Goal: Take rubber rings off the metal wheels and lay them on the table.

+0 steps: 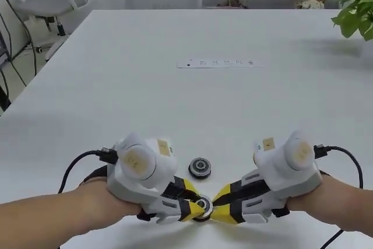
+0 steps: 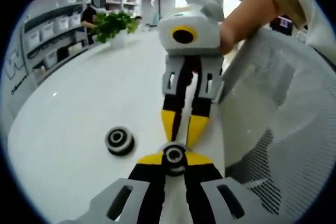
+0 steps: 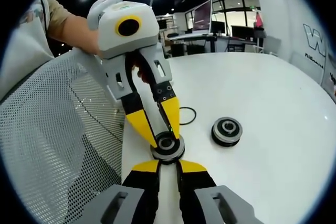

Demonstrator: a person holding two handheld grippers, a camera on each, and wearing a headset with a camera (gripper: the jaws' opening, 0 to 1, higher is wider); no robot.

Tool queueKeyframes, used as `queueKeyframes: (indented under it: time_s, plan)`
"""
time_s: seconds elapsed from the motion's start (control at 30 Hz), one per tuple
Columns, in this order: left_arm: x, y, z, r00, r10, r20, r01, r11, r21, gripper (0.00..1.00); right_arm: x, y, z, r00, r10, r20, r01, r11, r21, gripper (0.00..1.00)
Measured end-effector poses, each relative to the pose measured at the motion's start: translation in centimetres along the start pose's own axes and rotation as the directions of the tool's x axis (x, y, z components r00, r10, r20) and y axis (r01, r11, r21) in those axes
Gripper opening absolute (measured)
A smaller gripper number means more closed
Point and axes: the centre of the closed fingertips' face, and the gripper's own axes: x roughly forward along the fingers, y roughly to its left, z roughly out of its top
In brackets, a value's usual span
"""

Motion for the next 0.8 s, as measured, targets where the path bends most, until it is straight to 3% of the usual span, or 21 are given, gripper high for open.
queueKeyframes:
  time_s: [0.1, 0.37, 0.8]
  plan:
    - [-0.01, -0.13, 0.00, 1.0000, -0.001, 0.002, 0.001, 1.000, -0.002, 0.13, -0.08, -0.46, -0.18, 0.9998, -0.021, -0.007, 0.020, 1.000, -0.005, 0.02]
    - [-0.05, -0.05, -0.05, 1.0000, 0.006, -0.001, -0.006, 1.000, -0.001, 0.13, -0.02, -0.47, -0.30, 0.9999, -0.012, -0.003, 0.012, 0.998, 0.060, 0.01]
    - [-0.08, 0.01, -0.09, 0.9998, 0.014, -0.015, -0.014, 1.000, 0.017, 0.13, -0.51, -0.98, -0.22, 0.9985, -0.010, 0.055, -0.005, 0.961, 0.278, 0.00]
